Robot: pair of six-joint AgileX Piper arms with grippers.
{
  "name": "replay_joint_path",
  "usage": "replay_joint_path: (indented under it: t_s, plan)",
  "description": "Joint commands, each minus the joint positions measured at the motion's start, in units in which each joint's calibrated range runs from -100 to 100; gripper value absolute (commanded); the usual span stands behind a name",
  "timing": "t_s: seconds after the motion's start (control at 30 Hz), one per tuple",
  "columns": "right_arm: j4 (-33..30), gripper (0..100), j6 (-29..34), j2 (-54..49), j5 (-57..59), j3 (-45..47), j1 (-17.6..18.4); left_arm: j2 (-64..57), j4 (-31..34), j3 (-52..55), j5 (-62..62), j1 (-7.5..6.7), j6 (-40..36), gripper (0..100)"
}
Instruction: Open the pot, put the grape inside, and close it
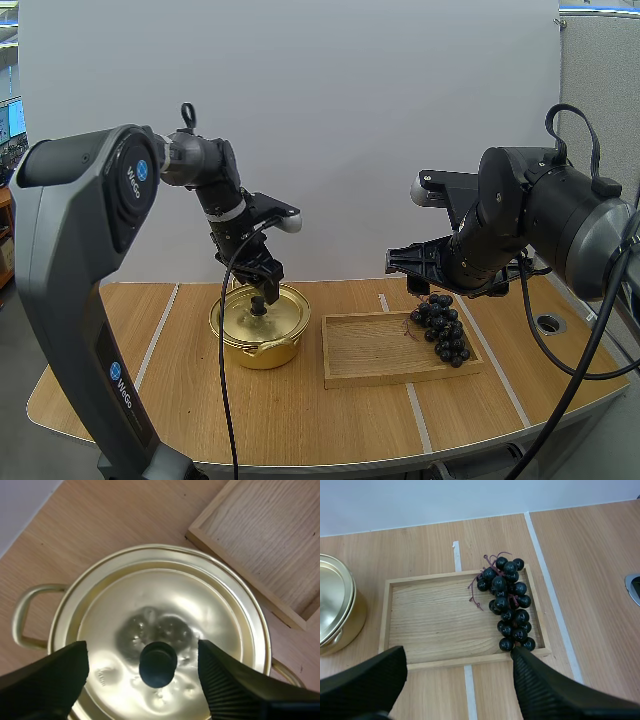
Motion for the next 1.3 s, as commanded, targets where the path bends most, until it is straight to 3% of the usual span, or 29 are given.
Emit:
replay_joint_path:
  t_s: [0.0, 0.6, 0.67, 0.77, 1.27]
  plan:
    - [0.0, 100, -0.5, -0.4, 0.4, -0.5, -0.2, 0.8, 1.4, -0.5, 0.6, -0.54, -1.2, 100]
    - [0.0, 100, -0.5, -0.4, -0.2, -0.5, -0.2, 3.7, 1.4, -0.5, 1.1, -0.54, -1.3, 100]
    - [0.0, 100, -0.5, -0.4, -0.2, -0.5, -0.2, 3.7, 1.4, -0.5, 1.1, -0.54, -1.8, 72]
    - [0.0, 100, -0.5, -0.4, -0.2, -0.5, -0.2, 3.6, 1.4, -0.5, 1.3, -0.54, -2.2, 0]
    - [0.0, 100, -0.5, -0.4, -0.2, -0.5, -0.2, -6.5, 1.4, -6.1, 8.0, -0.54, -5.1, 0]
